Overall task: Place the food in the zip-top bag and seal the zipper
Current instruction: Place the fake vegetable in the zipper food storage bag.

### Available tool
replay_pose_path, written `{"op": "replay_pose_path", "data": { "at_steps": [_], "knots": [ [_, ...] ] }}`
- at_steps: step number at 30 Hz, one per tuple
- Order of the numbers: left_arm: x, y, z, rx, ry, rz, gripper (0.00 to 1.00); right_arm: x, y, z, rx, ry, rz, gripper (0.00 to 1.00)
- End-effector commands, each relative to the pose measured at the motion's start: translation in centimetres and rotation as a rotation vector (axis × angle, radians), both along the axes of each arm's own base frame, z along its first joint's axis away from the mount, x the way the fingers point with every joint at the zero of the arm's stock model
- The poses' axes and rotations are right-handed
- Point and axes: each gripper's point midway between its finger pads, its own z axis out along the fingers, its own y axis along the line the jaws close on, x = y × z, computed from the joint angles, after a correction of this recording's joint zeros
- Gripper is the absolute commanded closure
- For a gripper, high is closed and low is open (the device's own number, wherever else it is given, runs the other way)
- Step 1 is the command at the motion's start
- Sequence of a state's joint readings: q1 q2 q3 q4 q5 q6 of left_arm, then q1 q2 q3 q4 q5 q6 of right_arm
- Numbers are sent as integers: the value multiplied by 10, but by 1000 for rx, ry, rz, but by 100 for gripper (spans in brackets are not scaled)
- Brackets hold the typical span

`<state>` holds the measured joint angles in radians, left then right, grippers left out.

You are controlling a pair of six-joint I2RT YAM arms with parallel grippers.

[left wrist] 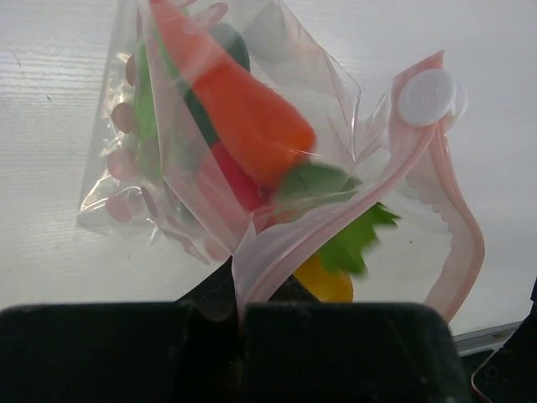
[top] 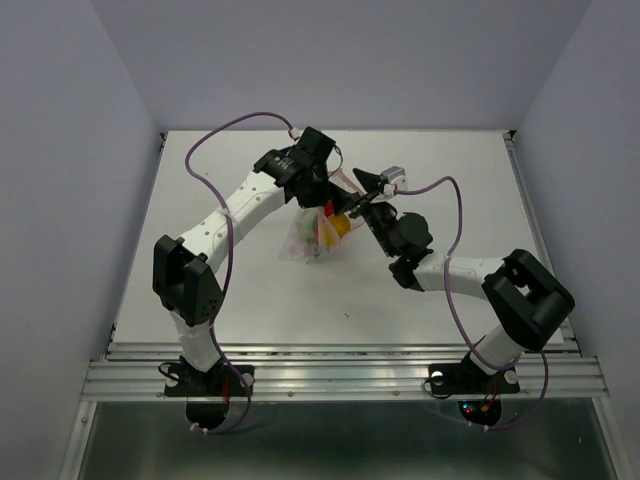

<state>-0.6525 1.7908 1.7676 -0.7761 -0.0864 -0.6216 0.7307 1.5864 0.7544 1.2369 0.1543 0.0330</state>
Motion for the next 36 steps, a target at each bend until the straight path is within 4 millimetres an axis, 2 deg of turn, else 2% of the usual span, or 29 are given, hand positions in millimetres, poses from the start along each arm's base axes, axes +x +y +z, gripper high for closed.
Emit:
{"op": "replay_pose_path", "data": {
  "at_steps": [1,8,11,12,13,14,17,20,21,23,24,25,26,28,31,33,34,35,36],
  "knots": [
    [2,-3,38,-60,-77,2,100,1,0,17,15,-26,-24,23],
    [3,-3,36,-54,-75,-1,100,6,5,18,-24,34,-20,18],
    [3,-2,37,-49,-80,-3,100,6,5,30,-13,92,-18,18],
    [3,-1,37,-46,-81,-4,100,7,1,26,-25,156,-34,16],
    [2,-1,37,-43,-81,-6,100,9,2,43,-16,162,-37,15],
    [2,0,38,-39,-83,-10,100,10,1,29,-76,240,-48,12],
    [1,1,38,-27,-89,-35,100,10,-1,30,-152,360,-67,10],
    [1,4,39,4,-114,-73,100,4,-12,31,-229,401,-91,5],
    [2,5,40,14,-122,-86,100,6,-19,31,-239,404,-102,1],
    [2,1,43,24,-155,-161,100,5,-35,43,-253,385,-99,0],
    [-1,-2,39,17,-152,-196,100,0,-34,43,-264,388,-57,0],
    [-1,-3,38,32,-165,-237,100,-5,-39,55,-249,368,-34,0],
    [0,-4,38,32,-172,-248,100,-2,-50,61,-232,365,-30,0],
    [2,-4,36,46,-181,-269,100,-13,-49,74,-217,340,91,0],
    [-1,-14,44,25,-210,-368,100,-13,-69,90,-204,322,178,0],
    [-2,-23,49,12,-259,-461,100,-6,-81,87,-210,330,211,0],
    [-10,-29,56,-26,-275,-524,100,-4,-94,82,-228,332,267,0],
    [-17,-35,64,-49,-317,-606,100,-13,-87,74,-263,327,406,0],
    [-21,-36,66,-59,-336,-638,100,-16,-89,69,-283,322,467,0]
  ]
}}
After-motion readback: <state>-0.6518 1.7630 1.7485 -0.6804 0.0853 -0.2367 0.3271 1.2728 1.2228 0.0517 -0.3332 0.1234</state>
